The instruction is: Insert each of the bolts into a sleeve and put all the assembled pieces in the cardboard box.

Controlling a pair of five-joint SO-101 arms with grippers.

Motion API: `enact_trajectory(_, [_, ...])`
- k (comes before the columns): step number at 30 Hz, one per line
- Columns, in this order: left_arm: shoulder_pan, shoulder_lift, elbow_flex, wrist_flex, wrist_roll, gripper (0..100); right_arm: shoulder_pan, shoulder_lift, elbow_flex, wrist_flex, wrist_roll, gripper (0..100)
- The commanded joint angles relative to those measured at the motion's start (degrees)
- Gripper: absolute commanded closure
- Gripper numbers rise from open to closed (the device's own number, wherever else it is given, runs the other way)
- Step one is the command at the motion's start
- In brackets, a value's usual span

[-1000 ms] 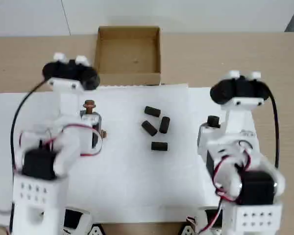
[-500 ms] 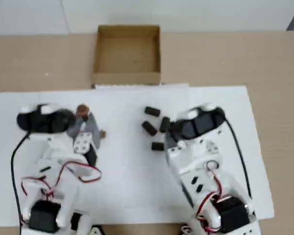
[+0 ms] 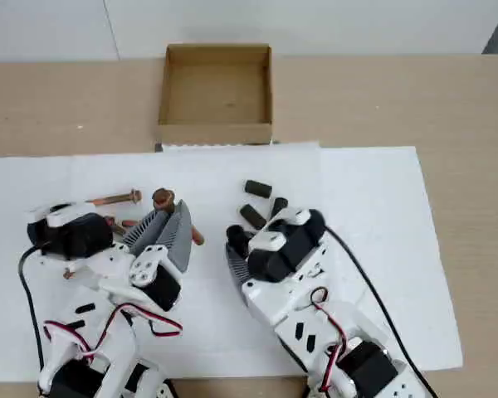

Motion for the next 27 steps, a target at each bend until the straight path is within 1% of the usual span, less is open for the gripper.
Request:
enact_trajectory(1, [0.44,-1.49,-0.31,-2.02,0.7,99,-1.45,-2.68,0.79,-2.07,0.79,99.5])
enact_trajectory(6, [0.44,-3.08,-0.13,-3.78,0.7,99,-3.56,-7.52,4.31,-2.15,4.48,99.5])
enact_trajectory(12, [0.53,-2.9,-0.04,-4.66,0.7,99,-3.91,-7.25,5.01,-4.79,4.84,99.5])
enact_trajectory(17, [0.97,-3.08,0.75,-4.75,0.7,99,-6.46,-7.25,5.01,-4.79,8.88,99.5])
enact_trajectory(22, [4.22,-3.08,0.75,-4.57,0.7,99,-6.55,-7.25,5.1,-4.79,9.32,99.5])
enact_trajectory(27, [4.4,-2.99,0.75,-4.4,0.44,99,-6.37,-7.25,5.01,-4.79,9.32,99.5])
